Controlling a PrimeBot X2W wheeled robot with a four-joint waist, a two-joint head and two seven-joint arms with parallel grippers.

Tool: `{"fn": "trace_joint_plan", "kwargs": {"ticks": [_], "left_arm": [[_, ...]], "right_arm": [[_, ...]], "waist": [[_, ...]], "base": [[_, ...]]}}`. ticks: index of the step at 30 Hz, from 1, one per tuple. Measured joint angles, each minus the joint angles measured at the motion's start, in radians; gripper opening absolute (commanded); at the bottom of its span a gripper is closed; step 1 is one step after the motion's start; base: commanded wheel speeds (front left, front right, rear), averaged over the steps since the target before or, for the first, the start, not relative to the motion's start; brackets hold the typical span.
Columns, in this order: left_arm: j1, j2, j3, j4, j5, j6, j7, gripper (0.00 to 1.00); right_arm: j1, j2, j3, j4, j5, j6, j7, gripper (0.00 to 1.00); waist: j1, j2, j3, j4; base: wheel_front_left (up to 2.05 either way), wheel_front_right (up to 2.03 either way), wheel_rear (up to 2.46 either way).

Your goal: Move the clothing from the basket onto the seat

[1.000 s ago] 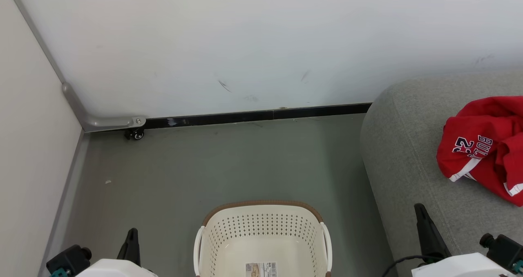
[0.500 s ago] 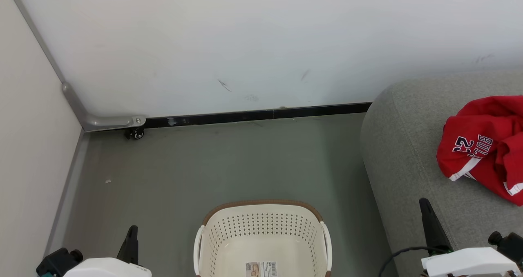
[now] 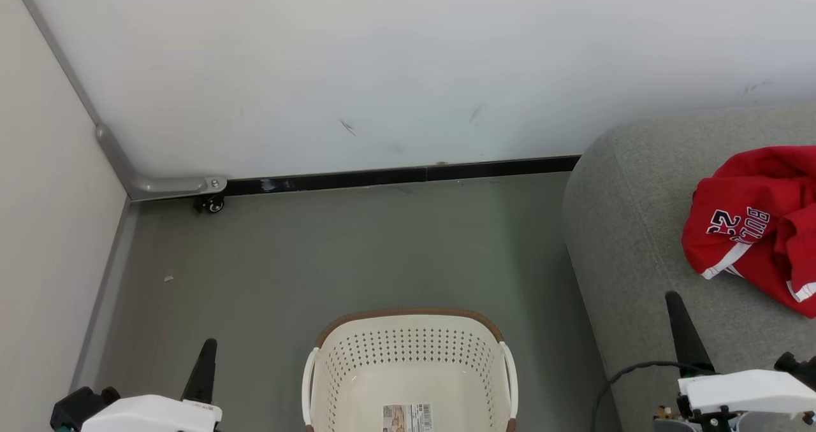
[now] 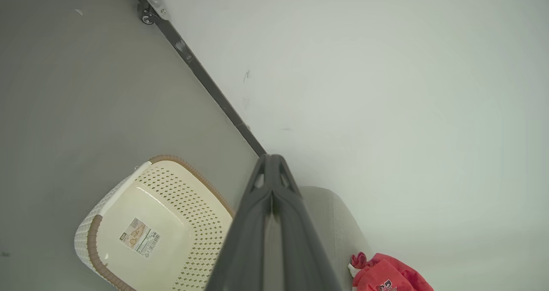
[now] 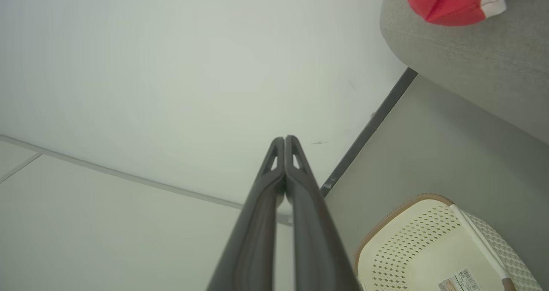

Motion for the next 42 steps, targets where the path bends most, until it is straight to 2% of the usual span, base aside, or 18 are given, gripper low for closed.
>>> {"fn": "trace_joint_plan", "kwargs": {"ticks": [33,42], "left_arm": [[-0.033,-0.026,0.095,-0.035,-0.425,-0.109,0.096,0.00],[-0.033,-0.030,0.096,-0.038,-0.437,-0.110,0.096,0.00]], "right_arm": [[-0.059,-0.009,-0.049,0.006,0.435,0.000,0.062,0.00],[-0.073,-0.009,-0.053,0.007,0.448,0.000,0.070,0.00]], "waist": [[-0.0017,0.0000,0.022,-0.001],[-0.0018,0.0000,0.022,-0.001]], "base": [[0.00,0.00,0.00],[0.00,0.00,0.00]]}}
